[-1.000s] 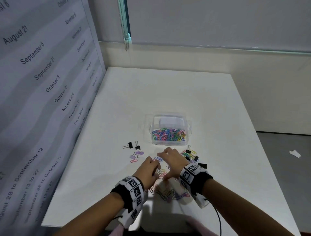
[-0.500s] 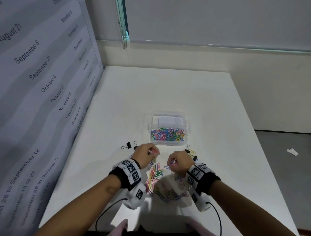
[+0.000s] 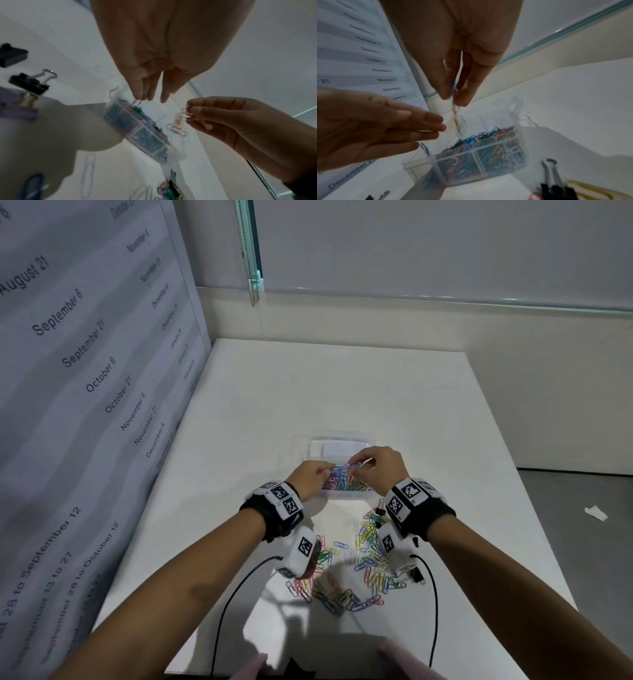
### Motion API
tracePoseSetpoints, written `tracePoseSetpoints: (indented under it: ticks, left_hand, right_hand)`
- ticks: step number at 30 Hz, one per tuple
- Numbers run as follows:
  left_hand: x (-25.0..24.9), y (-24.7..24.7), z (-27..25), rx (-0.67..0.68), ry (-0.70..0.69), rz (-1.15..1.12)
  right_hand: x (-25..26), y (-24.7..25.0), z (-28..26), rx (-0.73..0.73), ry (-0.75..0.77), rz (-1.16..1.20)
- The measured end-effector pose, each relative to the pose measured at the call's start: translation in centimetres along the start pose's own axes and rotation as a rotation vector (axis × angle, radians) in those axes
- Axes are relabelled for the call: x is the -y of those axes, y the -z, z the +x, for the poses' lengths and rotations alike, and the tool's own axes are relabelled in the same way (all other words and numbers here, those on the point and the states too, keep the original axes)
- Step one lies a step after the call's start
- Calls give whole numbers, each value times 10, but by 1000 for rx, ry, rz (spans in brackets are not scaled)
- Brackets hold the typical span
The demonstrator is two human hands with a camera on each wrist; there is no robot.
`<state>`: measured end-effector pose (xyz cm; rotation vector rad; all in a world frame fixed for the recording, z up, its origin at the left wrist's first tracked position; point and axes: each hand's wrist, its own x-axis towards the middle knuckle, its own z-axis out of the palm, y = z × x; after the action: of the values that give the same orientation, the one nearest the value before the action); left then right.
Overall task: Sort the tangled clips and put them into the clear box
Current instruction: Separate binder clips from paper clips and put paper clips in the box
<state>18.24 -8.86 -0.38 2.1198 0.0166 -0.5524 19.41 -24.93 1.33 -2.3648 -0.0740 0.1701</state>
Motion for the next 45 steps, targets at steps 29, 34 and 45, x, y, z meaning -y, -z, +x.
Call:
tracePoseSetpoints:
  ticks: [29,34,45]
  left_hand:
    - [90,-41,-88,248,-224,635]
    - [93,-41,-91,208,-150,512]
    - [82,-32,-82,158,-115,418]
  right_hand:
    - [-34,-83,-103,564,189,-247]
    - [-35,-93,-112,549,274,-231]
    - [-28,-66,-93,484,48,-165]
